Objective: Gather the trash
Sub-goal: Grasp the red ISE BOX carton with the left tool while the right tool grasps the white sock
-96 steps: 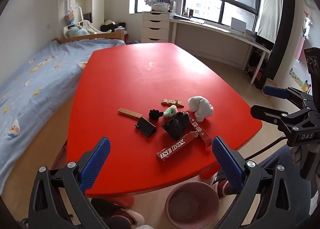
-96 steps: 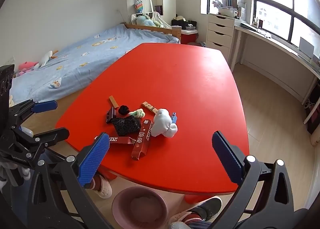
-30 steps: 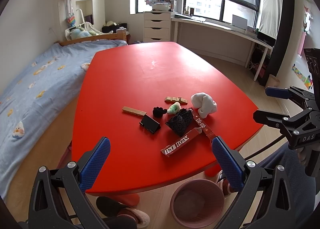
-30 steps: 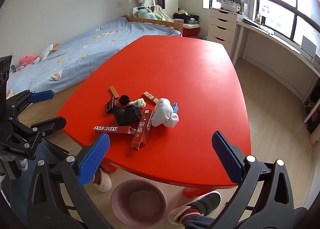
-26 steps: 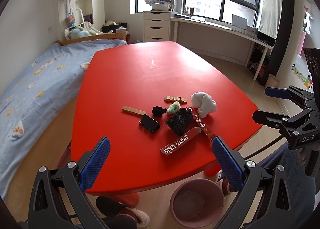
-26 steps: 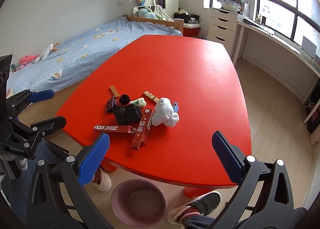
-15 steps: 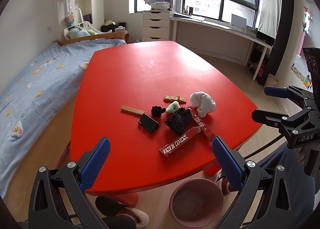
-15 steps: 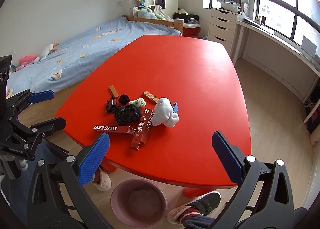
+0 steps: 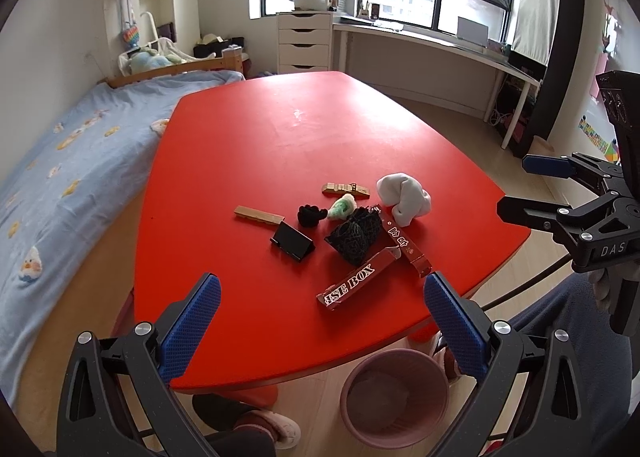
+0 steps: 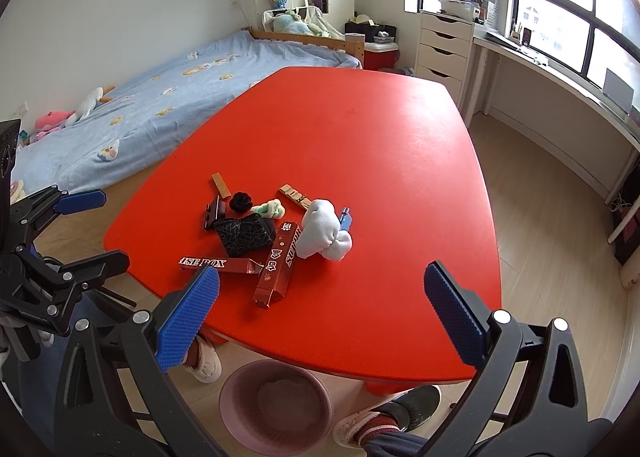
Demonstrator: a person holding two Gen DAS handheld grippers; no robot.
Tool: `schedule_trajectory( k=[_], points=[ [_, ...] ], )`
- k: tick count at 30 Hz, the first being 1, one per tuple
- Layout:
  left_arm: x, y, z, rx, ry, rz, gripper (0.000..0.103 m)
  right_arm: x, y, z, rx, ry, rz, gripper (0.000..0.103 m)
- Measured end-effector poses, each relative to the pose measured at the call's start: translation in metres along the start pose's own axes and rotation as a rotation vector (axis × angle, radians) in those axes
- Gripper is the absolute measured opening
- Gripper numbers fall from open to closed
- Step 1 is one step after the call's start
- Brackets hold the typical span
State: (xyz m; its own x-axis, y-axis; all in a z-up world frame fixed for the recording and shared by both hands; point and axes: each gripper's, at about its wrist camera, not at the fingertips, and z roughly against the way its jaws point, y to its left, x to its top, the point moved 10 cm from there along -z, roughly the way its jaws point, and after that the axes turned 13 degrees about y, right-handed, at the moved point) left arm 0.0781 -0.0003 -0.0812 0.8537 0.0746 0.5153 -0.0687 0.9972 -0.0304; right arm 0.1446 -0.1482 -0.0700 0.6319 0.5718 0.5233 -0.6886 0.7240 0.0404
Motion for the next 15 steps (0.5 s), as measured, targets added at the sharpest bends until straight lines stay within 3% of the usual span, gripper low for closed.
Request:
schedule_trajectory(
  k=[15],
  points=[
    [0.005, 0.002, -0.04, -0.036, 0.122, -0.078, 0.097, 0.029, -0.008, -0.058, 0.023, 0.145, -0.004, 0.1]
  ],
)
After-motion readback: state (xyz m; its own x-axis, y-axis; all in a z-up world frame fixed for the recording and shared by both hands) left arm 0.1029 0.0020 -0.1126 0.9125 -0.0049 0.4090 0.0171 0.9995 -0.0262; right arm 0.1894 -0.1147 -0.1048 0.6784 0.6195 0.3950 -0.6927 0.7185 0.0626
